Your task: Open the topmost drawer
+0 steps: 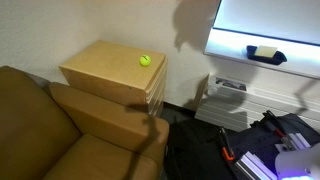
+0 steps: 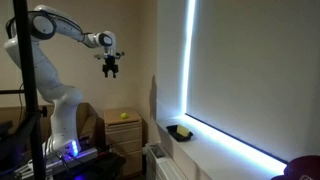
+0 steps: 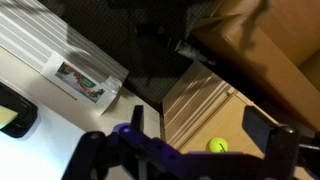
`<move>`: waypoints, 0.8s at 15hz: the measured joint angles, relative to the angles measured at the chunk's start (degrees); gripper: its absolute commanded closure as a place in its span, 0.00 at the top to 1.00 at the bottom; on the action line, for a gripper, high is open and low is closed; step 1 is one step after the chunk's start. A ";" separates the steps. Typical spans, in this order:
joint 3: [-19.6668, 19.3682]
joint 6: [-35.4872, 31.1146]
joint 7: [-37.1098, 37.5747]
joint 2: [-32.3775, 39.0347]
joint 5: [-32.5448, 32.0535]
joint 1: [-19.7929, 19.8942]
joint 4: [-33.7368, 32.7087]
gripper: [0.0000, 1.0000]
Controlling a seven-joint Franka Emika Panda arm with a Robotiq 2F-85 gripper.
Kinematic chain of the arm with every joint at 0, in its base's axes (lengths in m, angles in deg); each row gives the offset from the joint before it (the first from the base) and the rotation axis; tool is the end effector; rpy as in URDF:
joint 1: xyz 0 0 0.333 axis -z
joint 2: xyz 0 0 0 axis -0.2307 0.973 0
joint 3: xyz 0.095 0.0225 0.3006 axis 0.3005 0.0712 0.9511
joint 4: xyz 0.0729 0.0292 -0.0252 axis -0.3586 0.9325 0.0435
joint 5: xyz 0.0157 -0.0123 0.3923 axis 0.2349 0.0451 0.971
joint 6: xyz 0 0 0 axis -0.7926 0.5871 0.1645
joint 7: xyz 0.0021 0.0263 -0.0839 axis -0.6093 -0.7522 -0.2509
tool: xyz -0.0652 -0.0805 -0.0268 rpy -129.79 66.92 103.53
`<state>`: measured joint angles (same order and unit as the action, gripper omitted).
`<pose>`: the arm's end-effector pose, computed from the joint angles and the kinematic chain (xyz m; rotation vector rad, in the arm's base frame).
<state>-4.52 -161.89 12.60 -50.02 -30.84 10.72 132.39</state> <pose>0.3792 0.0492 0.5790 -3.1363 -0.0317 -0.0148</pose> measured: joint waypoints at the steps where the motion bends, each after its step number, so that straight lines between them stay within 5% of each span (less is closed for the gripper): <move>1: 0.00 0.00 0.00 0.00 0.00 0.00 0.00 1.00; 5: 0.02 -1.78 0.04 -1.13 7.16 -1.28 4.67 1.00; 8: 0.37 -12.92 0.09 1.01 16.25 -3.28 13.53 1.00; 12: 3.28 -28.40 2.80 9.02 17.56 -3.60 21.56 1.00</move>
<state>-1.24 -190.29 15.40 -41.00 -13.28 7.12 153.95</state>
